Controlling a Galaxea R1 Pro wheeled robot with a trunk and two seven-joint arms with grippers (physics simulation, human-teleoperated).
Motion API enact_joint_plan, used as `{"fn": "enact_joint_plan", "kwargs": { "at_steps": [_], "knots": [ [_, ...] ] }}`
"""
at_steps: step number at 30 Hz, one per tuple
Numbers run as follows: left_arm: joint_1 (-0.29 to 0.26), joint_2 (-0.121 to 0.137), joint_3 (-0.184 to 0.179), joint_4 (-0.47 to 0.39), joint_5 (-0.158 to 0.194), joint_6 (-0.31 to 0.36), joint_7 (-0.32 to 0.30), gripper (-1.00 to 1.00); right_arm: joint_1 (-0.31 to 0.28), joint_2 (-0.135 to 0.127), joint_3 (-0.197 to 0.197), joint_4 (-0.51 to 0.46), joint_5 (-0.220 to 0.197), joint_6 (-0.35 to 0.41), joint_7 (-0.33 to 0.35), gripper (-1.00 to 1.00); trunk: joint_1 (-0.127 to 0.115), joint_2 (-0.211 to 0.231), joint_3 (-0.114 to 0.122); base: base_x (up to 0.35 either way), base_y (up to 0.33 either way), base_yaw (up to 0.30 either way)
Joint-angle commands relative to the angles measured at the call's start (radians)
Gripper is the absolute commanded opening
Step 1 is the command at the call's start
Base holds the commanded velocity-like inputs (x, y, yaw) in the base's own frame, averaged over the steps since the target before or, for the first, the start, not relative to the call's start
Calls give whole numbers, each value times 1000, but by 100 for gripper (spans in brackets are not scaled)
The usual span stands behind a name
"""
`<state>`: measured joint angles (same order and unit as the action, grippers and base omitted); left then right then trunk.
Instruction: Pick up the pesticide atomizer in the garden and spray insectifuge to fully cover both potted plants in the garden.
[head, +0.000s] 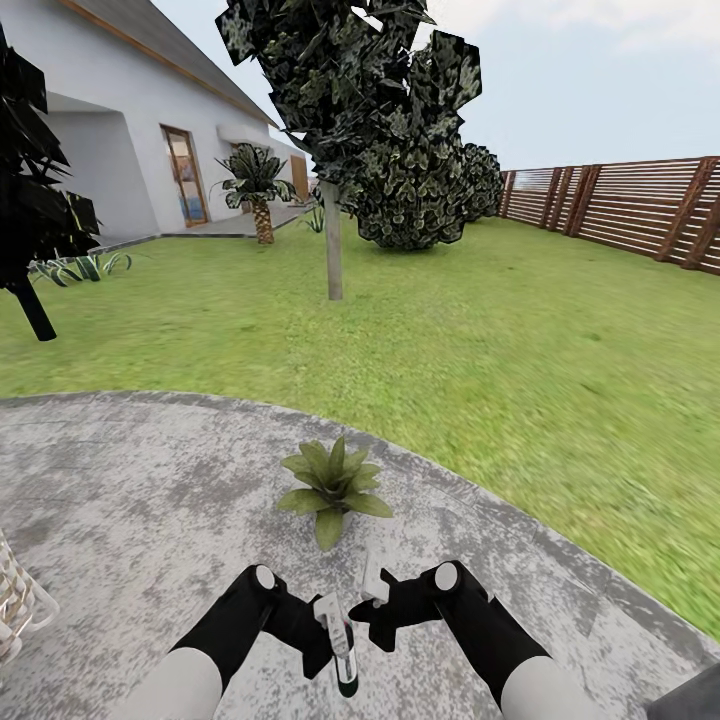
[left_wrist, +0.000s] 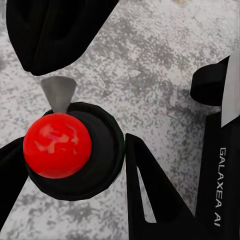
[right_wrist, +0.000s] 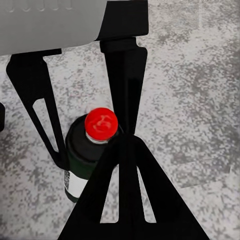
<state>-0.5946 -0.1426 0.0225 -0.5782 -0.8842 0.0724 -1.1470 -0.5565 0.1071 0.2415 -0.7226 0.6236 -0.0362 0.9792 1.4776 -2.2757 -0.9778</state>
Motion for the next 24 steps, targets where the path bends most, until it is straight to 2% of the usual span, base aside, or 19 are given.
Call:
{"fn": "enact_joint_plan", "kwargs": {
  "at_steps": [1,11,17,24],
  "knots": [
    [0,-1,2,-2,-4,7,-5,-100,0,0,-1,-1,8,-4,3,-100,0,0,-1,0,0,0],
    [-2,-3,3,-3,-2,7,-5,-100,0,0,-1,-1,8,-4,3,-100,0,0,-1,0,0,0],
    [-3,-2,3,-2,31,6,-5,-100,0,0,-1,-1,8,-4,3,-100,0,0,-1,0,0,0],
    [-1,9,0,2,26,3,-4,-100,0,0,-1,-1,8,-4,3,-100,0,0,-1,0,0,0]
  ]
}}
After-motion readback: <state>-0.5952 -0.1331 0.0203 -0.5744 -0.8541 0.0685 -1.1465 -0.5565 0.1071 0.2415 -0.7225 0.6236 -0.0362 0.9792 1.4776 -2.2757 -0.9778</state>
